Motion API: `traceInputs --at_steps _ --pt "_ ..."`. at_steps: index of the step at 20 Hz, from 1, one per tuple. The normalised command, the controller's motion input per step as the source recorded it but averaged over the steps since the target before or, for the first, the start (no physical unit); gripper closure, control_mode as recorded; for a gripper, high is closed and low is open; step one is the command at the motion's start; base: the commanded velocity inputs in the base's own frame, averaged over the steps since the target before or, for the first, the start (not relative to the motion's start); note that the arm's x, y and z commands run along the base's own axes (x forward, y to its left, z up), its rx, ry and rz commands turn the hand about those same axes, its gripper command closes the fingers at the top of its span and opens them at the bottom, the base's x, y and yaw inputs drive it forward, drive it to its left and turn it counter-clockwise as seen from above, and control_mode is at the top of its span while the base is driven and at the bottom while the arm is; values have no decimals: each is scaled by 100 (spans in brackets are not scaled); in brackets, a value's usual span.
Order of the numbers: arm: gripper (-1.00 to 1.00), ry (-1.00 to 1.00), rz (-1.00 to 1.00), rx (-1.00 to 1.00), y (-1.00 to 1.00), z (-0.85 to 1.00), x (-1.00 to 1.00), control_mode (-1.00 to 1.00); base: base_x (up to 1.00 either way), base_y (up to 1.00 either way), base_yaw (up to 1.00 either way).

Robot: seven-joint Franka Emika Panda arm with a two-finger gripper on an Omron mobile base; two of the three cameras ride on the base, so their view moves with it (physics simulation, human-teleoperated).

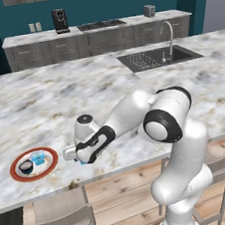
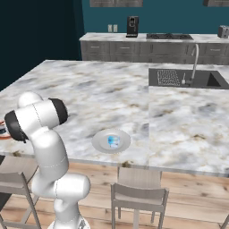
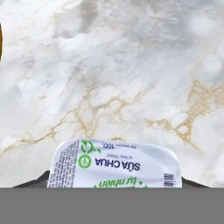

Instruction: Place two yogurt containers on each plate.

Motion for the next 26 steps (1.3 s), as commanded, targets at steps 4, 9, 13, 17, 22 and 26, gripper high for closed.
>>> traceInputs --at_steps 4,9,13,17,22,26 --pt "100 2 0 -1 -42 12 -2 -100 0 0 0" --pt "100 0 0 0 -66 40 -6 -100 0 0 0" --pt "100 0 0 0 -74 51 -9 -100 0 0 0" --pt "100 -1 -1 0 -77 47 0 -100 0 0 0" --pt "100 -1 -12 0 -83 31 1 -100 0 0 0" --pt "100 0 -27 0 -80 18 11 -100 0 0 0"
